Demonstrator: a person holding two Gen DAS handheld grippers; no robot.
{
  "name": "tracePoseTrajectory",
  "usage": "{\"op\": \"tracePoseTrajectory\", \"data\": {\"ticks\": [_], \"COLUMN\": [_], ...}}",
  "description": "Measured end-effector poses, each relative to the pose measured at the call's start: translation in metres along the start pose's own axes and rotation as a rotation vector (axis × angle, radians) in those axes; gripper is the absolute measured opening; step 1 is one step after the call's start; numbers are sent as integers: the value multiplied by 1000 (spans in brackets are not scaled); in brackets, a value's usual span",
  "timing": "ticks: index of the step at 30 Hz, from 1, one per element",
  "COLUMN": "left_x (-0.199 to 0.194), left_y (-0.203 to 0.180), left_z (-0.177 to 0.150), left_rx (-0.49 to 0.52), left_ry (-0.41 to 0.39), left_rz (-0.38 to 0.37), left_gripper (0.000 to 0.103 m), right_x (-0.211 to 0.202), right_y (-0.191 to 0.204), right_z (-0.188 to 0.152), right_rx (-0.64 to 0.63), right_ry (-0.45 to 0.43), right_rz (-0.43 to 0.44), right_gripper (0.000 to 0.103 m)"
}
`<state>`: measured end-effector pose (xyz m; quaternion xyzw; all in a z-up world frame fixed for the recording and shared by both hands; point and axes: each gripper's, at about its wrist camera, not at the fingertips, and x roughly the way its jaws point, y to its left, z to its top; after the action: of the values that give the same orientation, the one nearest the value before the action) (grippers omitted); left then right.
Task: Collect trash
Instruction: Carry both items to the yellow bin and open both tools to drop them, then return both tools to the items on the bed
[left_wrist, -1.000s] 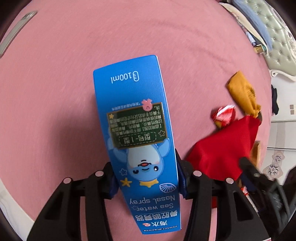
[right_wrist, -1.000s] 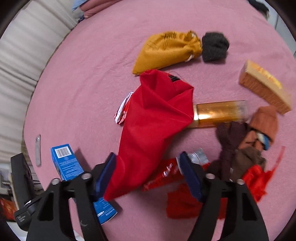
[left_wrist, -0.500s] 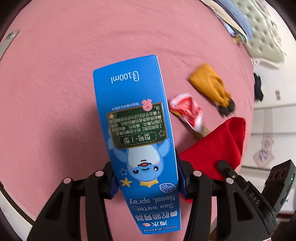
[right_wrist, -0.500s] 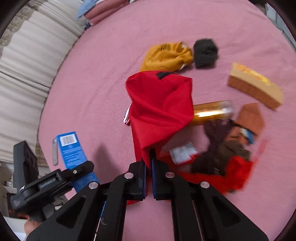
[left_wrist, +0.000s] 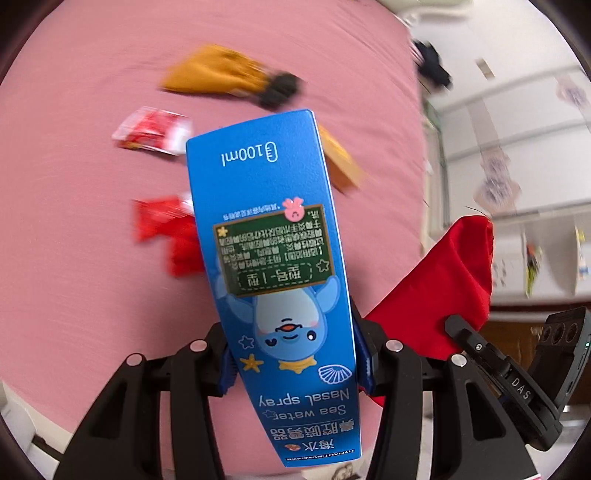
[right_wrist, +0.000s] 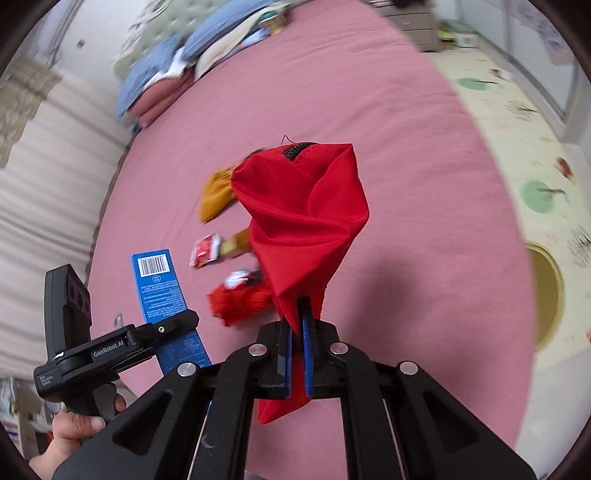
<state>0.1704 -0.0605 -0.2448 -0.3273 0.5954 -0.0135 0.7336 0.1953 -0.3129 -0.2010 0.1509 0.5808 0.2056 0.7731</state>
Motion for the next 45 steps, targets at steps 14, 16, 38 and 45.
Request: {"op": "tracePoseTrajectory", "data": {"ticks": [14,16,38,45], "left_x": [138,161,253,213], "left_y": [-208,-235,-370,-324], "left_z": [-87,-94,-106,-90], "left_rx": [317,357,628,587], "left_ry": [241,274,296,260], "left_rz": [-35,-37,-12,-6], "left_gripper": [49,49,94,94], "right_x": [-112,-121,-163,-153], "right_y": [-202,-228,-360,-319], "right_z": [-61,-67,-59,-52], "right_rx": [289,329,489,450], "right_ry": [-102,-110,-230,-223], "right_rz": [-143,-164,-238,-181], "right_gripper": [5,5,45,45]}}
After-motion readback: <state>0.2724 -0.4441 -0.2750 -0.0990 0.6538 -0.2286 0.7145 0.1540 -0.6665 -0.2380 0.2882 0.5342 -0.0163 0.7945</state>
